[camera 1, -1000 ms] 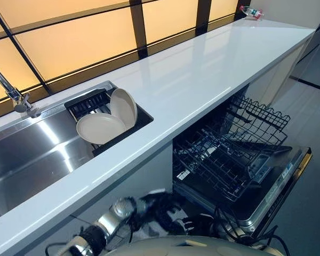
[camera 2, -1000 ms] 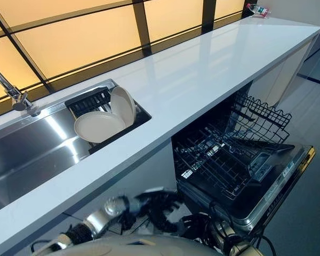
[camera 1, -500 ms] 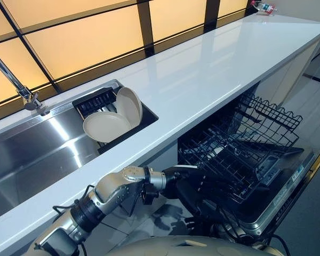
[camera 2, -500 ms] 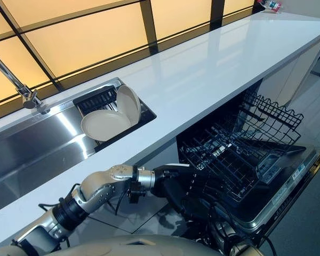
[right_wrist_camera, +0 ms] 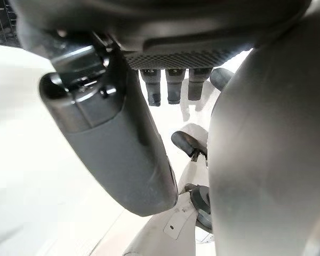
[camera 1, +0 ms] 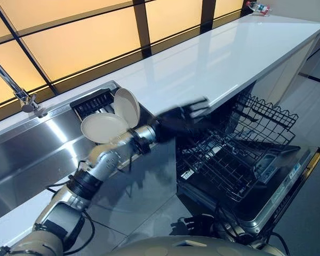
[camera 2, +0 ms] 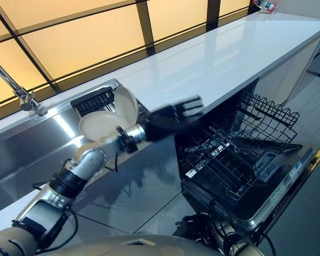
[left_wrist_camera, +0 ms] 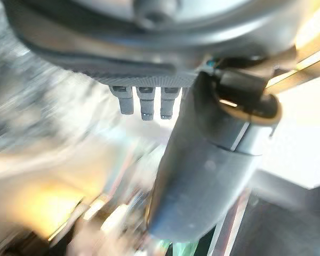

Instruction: Pick up plates and place into dishwasher.

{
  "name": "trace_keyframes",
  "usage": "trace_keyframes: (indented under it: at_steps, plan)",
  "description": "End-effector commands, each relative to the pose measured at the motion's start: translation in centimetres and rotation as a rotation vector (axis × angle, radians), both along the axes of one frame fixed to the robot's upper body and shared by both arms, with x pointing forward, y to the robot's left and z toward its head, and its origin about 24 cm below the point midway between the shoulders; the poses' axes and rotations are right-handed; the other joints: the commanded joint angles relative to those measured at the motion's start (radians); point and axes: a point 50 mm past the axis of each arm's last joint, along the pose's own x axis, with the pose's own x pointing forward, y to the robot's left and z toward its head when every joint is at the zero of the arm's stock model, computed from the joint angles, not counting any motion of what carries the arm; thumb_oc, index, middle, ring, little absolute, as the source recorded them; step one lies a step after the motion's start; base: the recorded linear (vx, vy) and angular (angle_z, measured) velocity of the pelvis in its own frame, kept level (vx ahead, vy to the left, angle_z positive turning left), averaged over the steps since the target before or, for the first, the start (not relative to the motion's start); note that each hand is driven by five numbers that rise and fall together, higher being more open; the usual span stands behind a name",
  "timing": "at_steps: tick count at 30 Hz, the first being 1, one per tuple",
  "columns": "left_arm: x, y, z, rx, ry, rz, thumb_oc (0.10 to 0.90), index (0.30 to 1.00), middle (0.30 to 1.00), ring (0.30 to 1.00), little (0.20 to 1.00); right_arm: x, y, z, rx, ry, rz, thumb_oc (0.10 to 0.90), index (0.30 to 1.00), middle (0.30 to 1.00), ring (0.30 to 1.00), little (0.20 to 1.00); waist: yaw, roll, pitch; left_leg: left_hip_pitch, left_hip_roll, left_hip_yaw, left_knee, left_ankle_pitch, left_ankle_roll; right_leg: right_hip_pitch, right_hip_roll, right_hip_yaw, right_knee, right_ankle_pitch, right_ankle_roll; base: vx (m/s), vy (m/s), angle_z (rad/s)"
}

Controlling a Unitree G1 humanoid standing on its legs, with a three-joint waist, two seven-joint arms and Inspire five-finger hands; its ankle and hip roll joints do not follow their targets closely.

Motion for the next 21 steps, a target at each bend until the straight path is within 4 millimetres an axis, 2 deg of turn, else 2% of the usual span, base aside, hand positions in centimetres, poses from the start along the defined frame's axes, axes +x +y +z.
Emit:
trace_keyframes:
  at_steps: [1, 3, 5, 6, 10, 11, 13, 16, 18, 21]
  plan:
    - [3.0, 4.6, 10.5, -0.2, -0.334, 0.247, 0.8, 0.9, 0.9, 0.9, 0.9, -0.6, 1.6, -0.3, 0.068, 0.047, -0.003, 0.8, 0.9, 0.9, 0.9, 0.9, 0.013, -0.042, -0.03, 0.011, -0.1, 0.039, 0.002, -0.083, 0.074, -0.002, -0.004, 0.004, 0.009, -0.003, 0.033, 0.04, 0.02, 0.07]
    - [3.5, 6.5, 11.8, -0.192, -0.365, 0.365, 0.8, 0.9, 0.9, 0.9, 0.9, -0.7, 1.4, -0.3, 0.064, 0.051, -0.003, 0.8, 0.9, 0.9, 0.9, 0.9, 0.013, -0.039, -0.032, 0.012, -0.1, 0.041, 0.002, -0.084, 0.074, 0.0, -0.004, 0.003, 0.009, -0.006, 0.033, 0.04, 0.024, 0.05]
    - [3.8, 9.6, 13.9, -0.119, -0.445, 0.568, 0.8, 0.9, 0.9, 0.9, 0.9, -0.8, 1.2, -0.4, 0.059, 0.054, 0.002, 0.8, 0.9, 0.9, 0.9, 0.9, 0.015, -0.032, -0.037, 0.012, -0.101, 0.043, 0.002, -0.086, 0.072, 0.001, -0.004, 0.002, 0.009, -0.011, 0.032, 0.04, 0.028, 0.01]
    - [3.7, 10.1, 14.4, -0.093, -0.464, 0.614, 0.8, 0.9, 0.9, 0.9, 0.9, -0.8, 1.3, -0.4, 0.06, 0.054, 0.003, 0.8, 0.9, 0.9, 0.9, 0.9, 0.015, -0.032, -0.037, 0.012, -0.101, 0.042, 0.002, -0.086, 0.072, 0.002, -0.004, 0.002, 0.009, -0.012, 0.032, 0.04, 0.023, 0.0]
    - [3.1, 14.5, 18.1, 0.189, -0.625, 0.952, 0.8, 0.9, 0.9, 0.9, 0.9, -1.3, 0.9, -0.5, 0.05, 0.061, -0.008, 0.8, 0.9, 0.9, 0.9, 0.9, 0.018, -0.024, -0.042, 0.012, -0.101, 0.041, 0.002, -0.088, 0.07, 0.004, -0.002, 0.001, 0.009, -0.019, 0.032, 0.04, 0.021, 0.02]
    - [3.1, 14.6, 18.3, 0.203, -0.632, 0.96, 0.8, 0.9, 0.9, 0.9, 0.9, -1.3, 0.9, -0.5, 0.051, 0.061, -0.008, 0.8, 0.9, 0.9, 0.9, 0.9, 0.017, -0.025, -0.041, 0.012, -0.101, 0.041, 0.002, -0.088, 0.07, 0.004, -0.002, 0.001, 0.009, -0.019, 0.032, 0.04, 0.024, 0.03]
    - [2.5, 16.7, 19.8, 0.417, -0.714, 1.088, 0.8, 0.9, 0.9, 0.9, 0.9, -1.6, 0.6, -0.6, 0.042, 0.064, -0.012, 0.8, 0.9, 0.9, 0.9, 0.9, 0.016, -0.019, -0.042, 0.013, -0.101, 0.043, 0.002, -0.088, 0.069, 0.005, -0.001, 0.001, 0.009, -0.019, 0.032, 0.04, 0.038, 0.01]
    - [1.4, 18.9, 22.4, 0.72, -0.837, 1.166, 0.8, 0.9, 0.9, 0.9, 0.9, -2.2, -0.1, -0.6, 0.029, 0.064, -0.003, 0.8, 0.9, 0.9, 0.9, 0.9, 0.01, -0.009, -0.037, 0.012, -0.103, 0.046, 0.002, -0.088, 0.071, 0.003, 0.0, 0.005, 0.009, -0.017, 0.036, 0.05, 0.049, 0.0]
    - [0.9, 19.0, 23.6, 0.856, -0.891, 1.138, 0.8, 0.9, 0.9, 0.9, 0.9, -2.7, -0.3, -0.7, 0.025, 0.065, 0.006, 0.8, 0.9, 0.9, 0.9, 0.9, 0.006, -0.007, -0.034, 0.012, -0.102, 0.05, 0.002, -0.088, 0.069, 0.002, 0.0, 0.009, 0.009, -0.015, 0.039, 0.07, 0.056, 0.01]
    - [0.7, 18.8, 24.3, 1.058, -0.919, 1.073, 0.8, 0.9, 0.9, 0.9, 0.9, -3.6, -0.9, -0.8, 0.015, 0.076, 0.007, 0.8, 0.9, 0.9, 0.9, 0.9, -0.005, -0.001, -0.025, 0.014, -0.104, 0.052, 0.002, -0.089, 0.069, 0.0, -0.001, 0.015, 0.009, -0.01, 0.044, 0.08, 0.087, 0.05]
